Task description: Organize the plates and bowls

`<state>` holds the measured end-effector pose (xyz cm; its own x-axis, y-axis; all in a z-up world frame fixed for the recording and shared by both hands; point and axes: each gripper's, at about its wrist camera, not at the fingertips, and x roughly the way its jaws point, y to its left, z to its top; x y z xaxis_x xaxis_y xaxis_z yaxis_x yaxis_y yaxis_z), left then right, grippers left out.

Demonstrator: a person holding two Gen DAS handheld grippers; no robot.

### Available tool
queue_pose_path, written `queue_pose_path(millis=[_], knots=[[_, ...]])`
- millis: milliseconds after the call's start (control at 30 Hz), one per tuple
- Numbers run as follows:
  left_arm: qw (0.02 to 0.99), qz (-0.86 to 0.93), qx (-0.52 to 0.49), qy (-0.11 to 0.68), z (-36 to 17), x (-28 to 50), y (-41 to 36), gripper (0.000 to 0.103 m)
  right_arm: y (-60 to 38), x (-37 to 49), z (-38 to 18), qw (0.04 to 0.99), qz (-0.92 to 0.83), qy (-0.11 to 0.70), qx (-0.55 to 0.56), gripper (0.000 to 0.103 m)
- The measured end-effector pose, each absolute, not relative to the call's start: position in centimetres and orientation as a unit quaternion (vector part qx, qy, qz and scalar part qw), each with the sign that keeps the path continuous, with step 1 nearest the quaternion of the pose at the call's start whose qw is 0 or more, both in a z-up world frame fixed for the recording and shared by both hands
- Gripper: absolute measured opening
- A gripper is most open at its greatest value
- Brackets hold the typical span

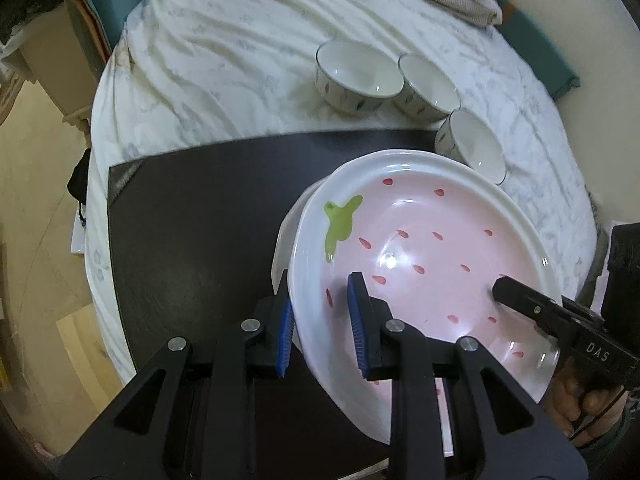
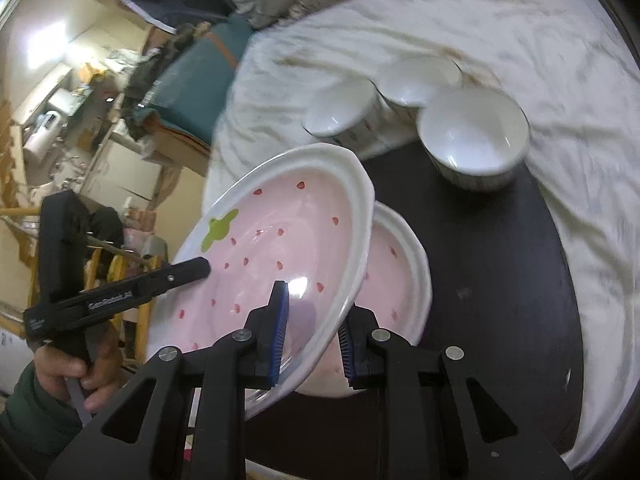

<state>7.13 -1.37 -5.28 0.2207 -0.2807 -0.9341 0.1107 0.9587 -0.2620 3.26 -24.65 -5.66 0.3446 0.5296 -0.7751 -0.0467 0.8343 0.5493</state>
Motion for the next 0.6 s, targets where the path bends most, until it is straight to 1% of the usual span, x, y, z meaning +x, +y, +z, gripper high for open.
queue_pose_path(millis=[600], knots=[[0.760,-0.108,-0.052,0.639,-8.0,6.9,-1.3,0.022,-24.4,3.7,-9.5,0.764,0.166,0.581,0.225,0.025]])
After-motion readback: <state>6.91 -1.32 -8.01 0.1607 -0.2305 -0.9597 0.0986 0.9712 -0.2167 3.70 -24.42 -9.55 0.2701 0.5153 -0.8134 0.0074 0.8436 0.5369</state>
